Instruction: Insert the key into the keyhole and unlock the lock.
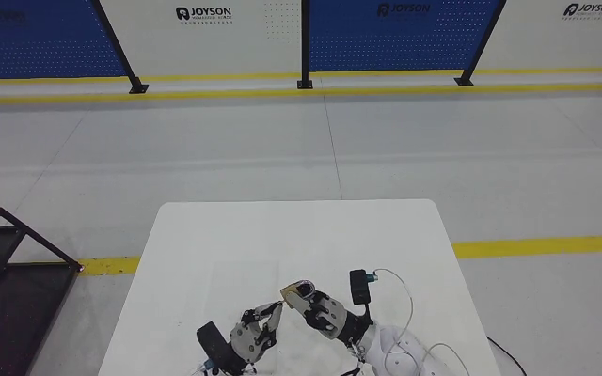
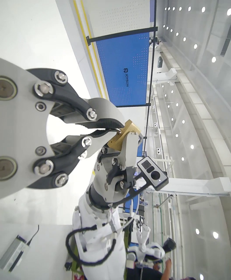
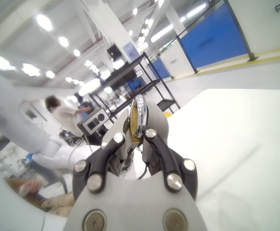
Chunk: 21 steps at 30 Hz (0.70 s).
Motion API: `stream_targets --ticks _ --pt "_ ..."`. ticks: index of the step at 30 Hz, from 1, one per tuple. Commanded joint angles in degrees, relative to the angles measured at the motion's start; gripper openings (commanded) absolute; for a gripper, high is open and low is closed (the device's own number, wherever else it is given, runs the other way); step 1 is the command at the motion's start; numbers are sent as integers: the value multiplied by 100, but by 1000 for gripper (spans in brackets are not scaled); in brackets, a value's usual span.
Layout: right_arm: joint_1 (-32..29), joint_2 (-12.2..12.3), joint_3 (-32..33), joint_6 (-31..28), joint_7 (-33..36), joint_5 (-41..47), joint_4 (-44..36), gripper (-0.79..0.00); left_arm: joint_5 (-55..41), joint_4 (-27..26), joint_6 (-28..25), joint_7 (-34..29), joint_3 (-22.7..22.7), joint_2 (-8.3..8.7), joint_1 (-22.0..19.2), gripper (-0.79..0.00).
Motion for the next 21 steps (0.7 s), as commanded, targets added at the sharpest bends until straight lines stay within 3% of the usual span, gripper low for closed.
stream_targets --ticks 1,10,17,18,19,20,21 --pt "-2 2 -1 2 0 1 -3 -785 108 53 234 106 45 -12 -25 -785" --pt "-6 13 -7 18 -6 -18 -14 -785 709 352 1477 485 181 -76 -253 -785" --pt "-3 19 -10 20 -23 -9 -11 -785 625 439 1650 699 292 -113 -313 -785" --pt "-1 20 -10 20 -24 -9 -11 -785 596 443 1618 695 298 -114 -315 -533" --pt "1 21 -4 18 -37 3 -12 -785 527 441 1592 690 297 -116 -310 -394" --pt "3 22 4 18 -51 4 -10 -785 457 440 1520 661 307 -117 -299 0" --pt "1 23 14 18 -77 19 -7 -785 358 407 1378 660 307 -114 -289 0"
